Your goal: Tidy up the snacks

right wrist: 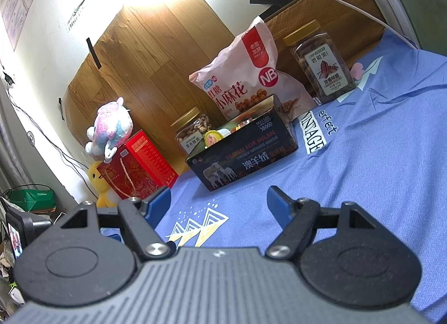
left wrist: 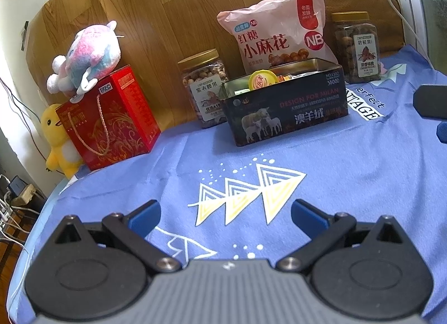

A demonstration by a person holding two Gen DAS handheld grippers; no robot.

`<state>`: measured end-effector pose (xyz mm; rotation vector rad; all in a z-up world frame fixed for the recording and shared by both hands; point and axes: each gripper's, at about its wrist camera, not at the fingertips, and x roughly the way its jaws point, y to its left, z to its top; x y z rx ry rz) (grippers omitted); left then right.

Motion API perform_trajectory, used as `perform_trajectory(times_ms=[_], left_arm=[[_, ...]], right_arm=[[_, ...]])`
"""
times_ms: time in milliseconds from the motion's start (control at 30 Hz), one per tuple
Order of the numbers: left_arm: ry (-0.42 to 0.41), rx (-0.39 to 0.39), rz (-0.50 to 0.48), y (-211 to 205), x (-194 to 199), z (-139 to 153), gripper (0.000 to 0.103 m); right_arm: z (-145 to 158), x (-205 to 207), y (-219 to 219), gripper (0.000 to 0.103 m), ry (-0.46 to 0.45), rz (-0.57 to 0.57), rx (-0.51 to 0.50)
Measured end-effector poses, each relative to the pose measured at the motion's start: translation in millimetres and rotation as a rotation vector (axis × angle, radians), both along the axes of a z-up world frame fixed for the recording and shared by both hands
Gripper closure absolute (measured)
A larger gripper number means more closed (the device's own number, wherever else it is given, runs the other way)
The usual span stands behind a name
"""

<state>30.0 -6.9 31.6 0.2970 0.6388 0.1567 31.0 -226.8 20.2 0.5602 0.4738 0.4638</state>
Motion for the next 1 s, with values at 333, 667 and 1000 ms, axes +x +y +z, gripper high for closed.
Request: perform_trajectory(times_ms=[333,667,1000], left_arm=[[0.043,-0.040,-0.012,1.8,2.2,-3.9,0.000],[0.070,-0.060,-0.010,3.6,4.6,-7.1,0.000],[0.069,-0.057,-0.009,3.1,5.1,-7.1,0.000]], right_arm=[[-1.4,-0.2,0.2,0.025,0.001,0.000,-0.002],[-2.8,0.4,0.5,0.025,0.002,0.001,-0.002],[-2.5,-0.1,0.8,0.025,0.002,0.000,-0.002]])
